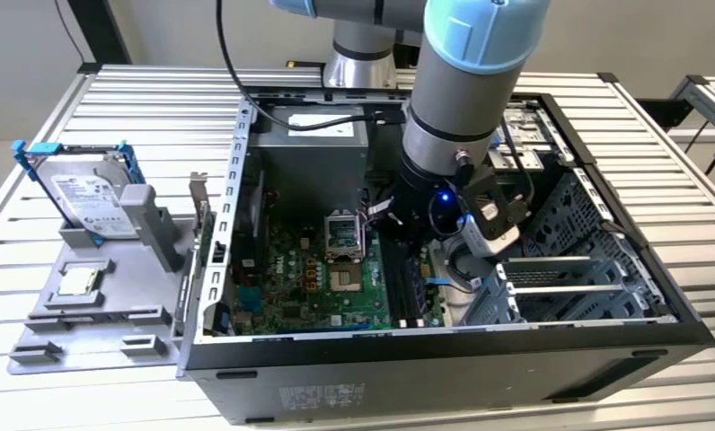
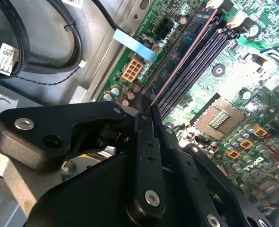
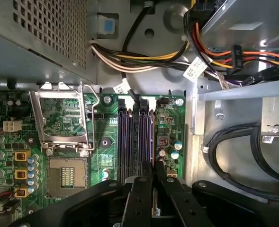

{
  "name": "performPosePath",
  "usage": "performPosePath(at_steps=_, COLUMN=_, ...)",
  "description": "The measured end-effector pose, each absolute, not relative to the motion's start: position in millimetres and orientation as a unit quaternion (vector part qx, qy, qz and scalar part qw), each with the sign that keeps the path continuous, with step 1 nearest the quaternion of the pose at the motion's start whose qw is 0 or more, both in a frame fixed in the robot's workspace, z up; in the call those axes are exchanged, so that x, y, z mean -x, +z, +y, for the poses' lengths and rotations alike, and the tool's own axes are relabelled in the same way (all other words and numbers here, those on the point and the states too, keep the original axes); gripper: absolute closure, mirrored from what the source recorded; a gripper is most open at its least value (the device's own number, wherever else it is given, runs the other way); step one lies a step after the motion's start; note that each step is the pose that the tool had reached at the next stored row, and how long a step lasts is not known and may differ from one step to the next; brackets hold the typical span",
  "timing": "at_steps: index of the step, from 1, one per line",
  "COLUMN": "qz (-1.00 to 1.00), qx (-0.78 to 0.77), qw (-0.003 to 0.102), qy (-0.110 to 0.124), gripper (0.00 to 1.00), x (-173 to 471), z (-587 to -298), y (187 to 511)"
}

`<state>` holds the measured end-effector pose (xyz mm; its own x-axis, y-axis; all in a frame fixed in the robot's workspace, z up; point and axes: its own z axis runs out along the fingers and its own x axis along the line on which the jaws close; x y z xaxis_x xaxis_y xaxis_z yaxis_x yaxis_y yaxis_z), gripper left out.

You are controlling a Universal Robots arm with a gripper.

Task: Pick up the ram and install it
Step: 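Insert the ram into the slot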

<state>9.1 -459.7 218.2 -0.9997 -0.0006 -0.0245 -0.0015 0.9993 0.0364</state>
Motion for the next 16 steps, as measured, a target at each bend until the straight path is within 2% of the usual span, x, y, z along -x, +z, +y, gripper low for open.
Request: performPosePath(at_steps=16, qz=1.0, qx=-0.003, qw=0.011, qy=0.013, gripper=1.0, x=-9.0, z=-457.3, y=221.0)
